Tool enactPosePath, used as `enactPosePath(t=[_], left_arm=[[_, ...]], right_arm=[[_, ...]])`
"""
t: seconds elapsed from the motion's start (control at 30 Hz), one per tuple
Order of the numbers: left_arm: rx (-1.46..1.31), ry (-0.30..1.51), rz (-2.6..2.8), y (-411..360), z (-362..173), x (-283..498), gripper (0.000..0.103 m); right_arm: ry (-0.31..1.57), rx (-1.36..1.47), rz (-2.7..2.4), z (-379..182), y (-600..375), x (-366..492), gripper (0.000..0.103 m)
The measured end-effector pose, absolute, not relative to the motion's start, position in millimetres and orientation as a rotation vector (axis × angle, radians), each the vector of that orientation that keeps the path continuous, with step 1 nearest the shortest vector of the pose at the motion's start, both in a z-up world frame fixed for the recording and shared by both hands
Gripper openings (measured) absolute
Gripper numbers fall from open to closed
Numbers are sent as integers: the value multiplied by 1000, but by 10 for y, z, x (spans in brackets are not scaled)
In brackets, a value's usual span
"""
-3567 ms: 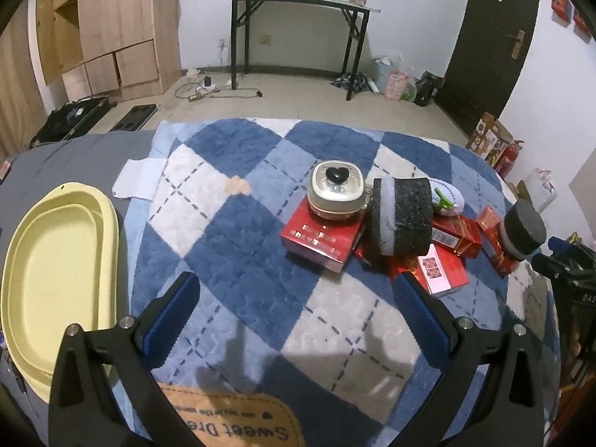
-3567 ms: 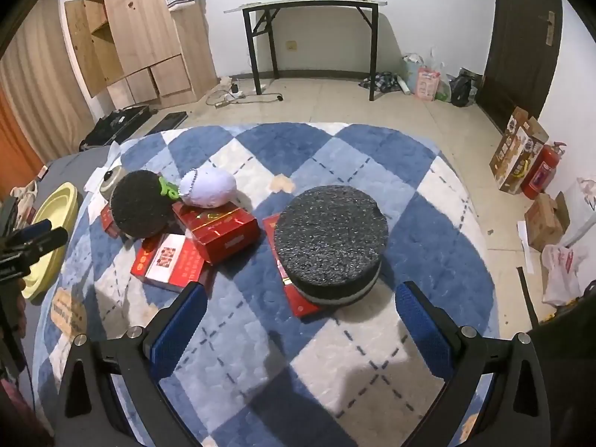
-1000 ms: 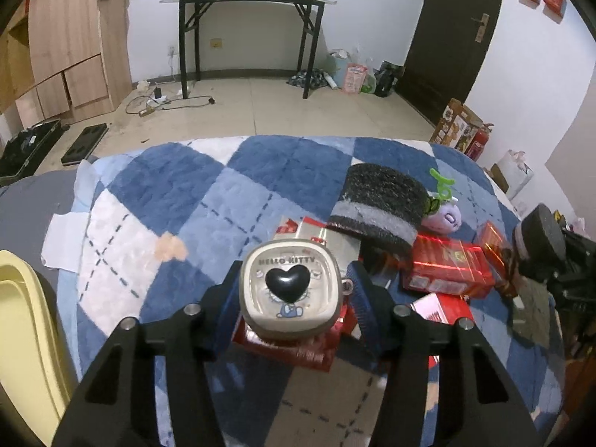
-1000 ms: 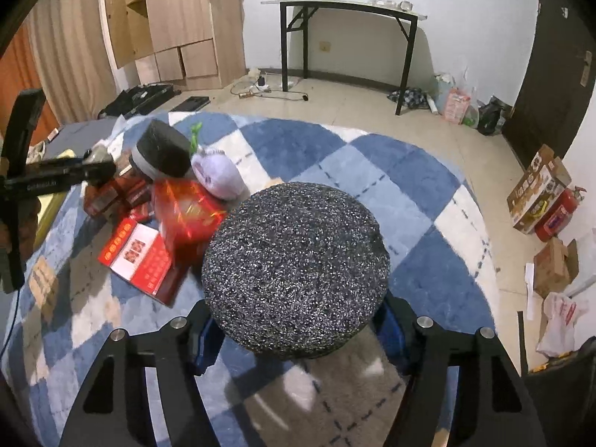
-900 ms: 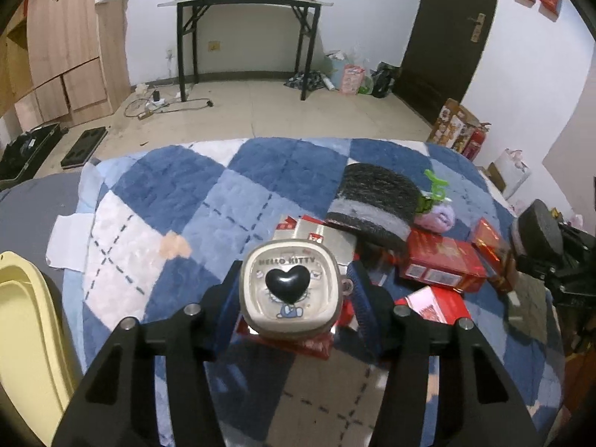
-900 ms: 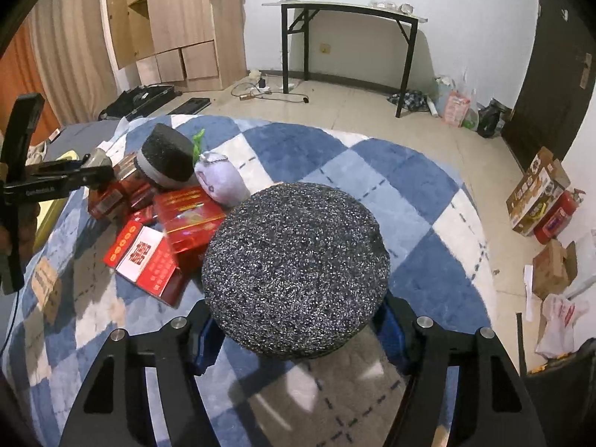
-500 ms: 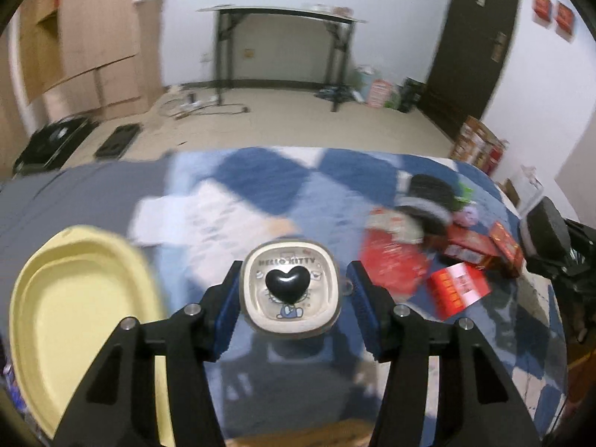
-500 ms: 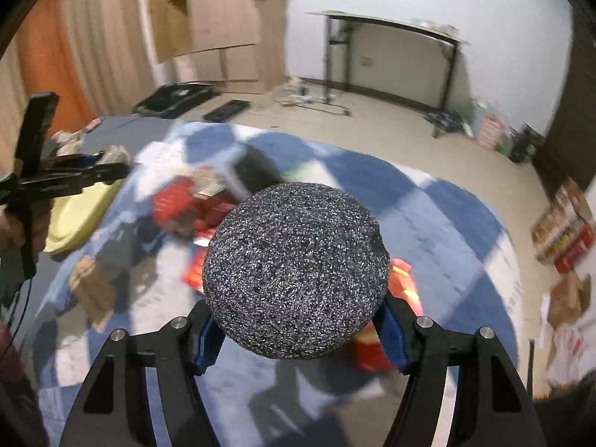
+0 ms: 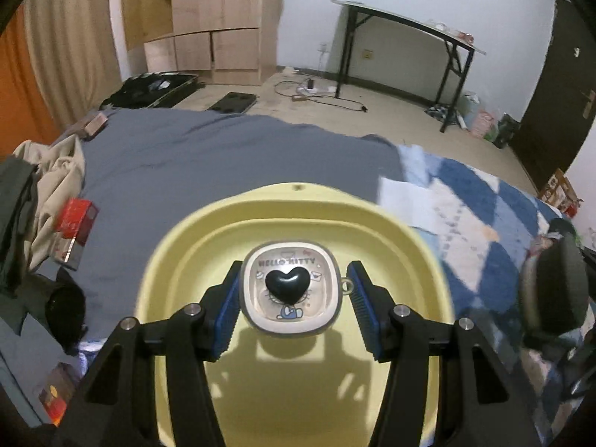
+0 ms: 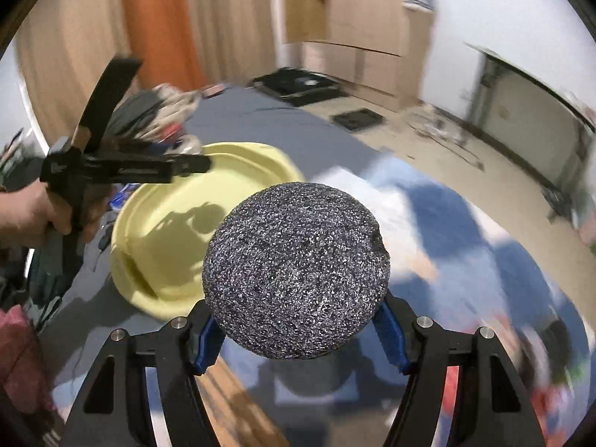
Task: Organize rigid objects
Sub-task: 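Carry both objects to the yellow tray and release them there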
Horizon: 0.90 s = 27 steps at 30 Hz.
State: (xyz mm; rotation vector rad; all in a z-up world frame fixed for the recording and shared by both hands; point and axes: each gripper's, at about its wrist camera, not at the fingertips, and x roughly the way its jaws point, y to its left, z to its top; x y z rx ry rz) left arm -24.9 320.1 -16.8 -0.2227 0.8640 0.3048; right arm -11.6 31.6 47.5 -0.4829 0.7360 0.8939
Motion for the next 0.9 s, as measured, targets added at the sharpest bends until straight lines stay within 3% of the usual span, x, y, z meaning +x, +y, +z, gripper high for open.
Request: enactPosePath(t=[0.37, 0.9], left_arm=[[-224, 943, 313, 3463, -560, -113, 57], [-284, 975, 352, 3662, -843, 57, 57]], right_arm=[[814, -672, 956, -293, 1479, 264, 68], [780, -772, 929, -538, 2145, 314, 68]])
